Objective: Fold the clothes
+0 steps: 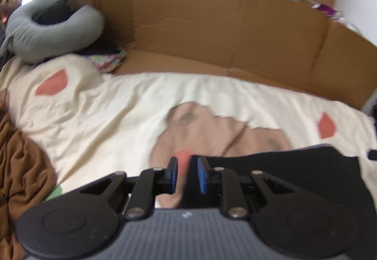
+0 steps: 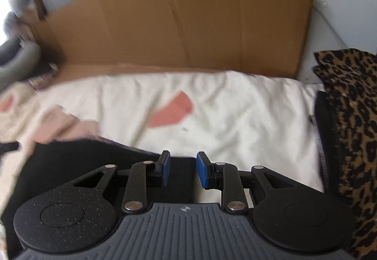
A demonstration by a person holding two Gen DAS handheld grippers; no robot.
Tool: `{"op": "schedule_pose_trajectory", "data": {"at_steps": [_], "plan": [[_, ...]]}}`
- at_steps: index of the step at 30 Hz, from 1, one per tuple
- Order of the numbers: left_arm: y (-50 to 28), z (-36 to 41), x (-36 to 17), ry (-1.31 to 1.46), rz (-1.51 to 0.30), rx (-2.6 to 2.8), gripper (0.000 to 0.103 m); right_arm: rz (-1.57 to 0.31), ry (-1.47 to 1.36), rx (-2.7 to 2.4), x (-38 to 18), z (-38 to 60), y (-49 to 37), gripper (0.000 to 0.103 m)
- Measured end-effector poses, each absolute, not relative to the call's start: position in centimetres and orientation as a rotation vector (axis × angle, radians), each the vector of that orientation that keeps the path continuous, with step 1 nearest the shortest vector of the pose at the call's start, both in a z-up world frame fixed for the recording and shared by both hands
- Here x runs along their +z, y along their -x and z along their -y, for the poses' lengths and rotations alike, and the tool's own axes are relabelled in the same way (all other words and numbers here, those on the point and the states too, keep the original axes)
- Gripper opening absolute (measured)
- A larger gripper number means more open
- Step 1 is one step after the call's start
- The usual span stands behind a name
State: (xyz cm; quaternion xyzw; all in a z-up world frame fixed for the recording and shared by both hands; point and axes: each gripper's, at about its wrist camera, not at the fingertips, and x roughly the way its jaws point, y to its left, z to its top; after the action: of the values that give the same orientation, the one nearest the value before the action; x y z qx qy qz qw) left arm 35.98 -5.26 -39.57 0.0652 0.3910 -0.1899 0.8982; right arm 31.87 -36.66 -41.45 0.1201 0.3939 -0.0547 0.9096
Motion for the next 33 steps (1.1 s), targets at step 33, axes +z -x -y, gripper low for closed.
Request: {"op": "schedule_pose_trajectory", "data": {"at_steps": [33], "plan": [[-32.4, 11.5, -44.3, -0.170, -0.818, -0.593, 0.022, -0.810, -0.009, 0.151, -44.7, 26.3, -35.6, 0.033]]}}
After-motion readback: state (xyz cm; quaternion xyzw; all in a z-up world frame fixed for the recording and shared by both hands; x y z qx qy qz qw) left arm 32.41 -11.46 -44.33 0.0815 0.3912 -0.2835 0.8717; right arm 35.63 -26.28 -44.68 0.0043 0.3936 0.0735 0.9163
